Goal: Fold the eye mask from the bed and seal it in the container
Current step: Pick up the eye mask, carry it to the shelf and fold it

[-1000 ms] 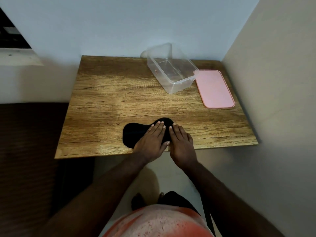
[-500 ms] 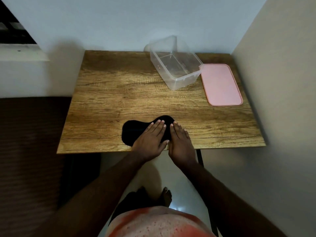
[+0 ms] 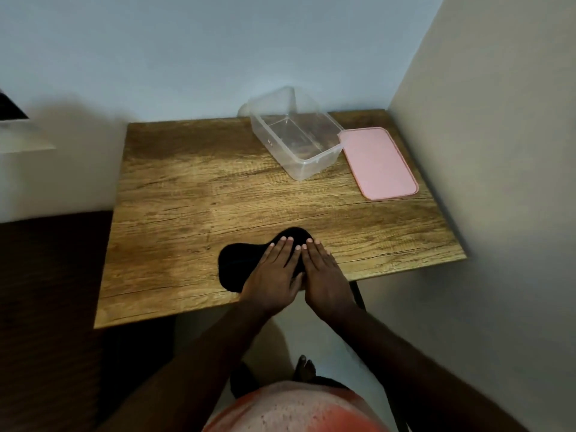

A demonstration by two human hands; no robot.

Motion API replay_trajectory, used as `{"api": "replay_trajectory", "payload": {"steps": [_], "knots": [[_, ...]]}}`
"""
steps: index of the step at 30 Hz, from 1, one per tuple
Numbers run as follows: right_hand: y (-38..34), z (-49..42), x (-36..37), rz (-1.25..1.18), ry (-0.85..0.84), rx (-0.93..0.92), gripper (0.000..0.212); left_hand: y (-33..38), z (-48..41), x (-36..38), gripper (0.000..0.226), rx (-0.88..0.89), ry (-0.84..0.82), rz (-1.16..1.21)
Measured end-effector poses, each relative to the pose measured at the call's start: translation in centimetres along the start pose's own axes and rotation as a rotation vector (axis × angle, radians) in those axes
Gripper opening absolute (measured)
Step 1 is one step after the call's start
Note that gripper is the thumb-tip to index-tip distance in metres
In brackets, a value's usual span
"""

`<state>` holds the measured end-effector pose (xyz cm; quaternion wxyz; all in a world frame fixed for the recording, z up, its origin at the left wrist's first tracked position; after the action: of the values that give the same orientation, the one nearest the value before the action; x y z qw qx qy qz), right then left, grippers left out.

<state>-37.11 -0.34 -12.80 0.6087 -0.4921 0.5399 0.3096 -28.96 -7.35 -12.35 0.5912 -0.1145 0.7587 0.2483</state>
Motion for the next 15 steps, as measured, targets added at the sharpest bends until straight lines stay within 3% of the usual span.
{"api": "replay_trajectory", "payload": {"steps": [7, 11, 15], "knots": [[0.3, 0.7, 0.1, -0.138, 0.113, 0.140, 0.061, 0.0, -0.2, 0.4, 0.068, 0.021, -0.021, -0.035], [0.3, 0.8, -0.2, -0.003, 0.116, 0.172, 0.065, 0.1, -0.1, 0.6, 0.064, 0.034, -0.041, -0.026], [1.2, 0.8, -0.5, 0.070, 0.014, 0.199, 0.077, 0.2, -0.1, 0.3, 0.064, 0.039, -0.053, -0.031]]}}
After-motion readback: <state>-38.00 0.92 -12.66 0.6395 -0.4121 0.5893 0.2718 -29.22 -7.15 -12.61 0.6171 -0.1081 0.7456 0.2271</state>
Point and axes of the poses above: each hand's wrist, its own z-axis away from the middle knuckle, its own x-axis out of the palm, y = z × x, the point moved 6 cm from there along -z, towards the middle knuckle, and after that the axes turned 12 degrees about y, right-handed, at the moved point
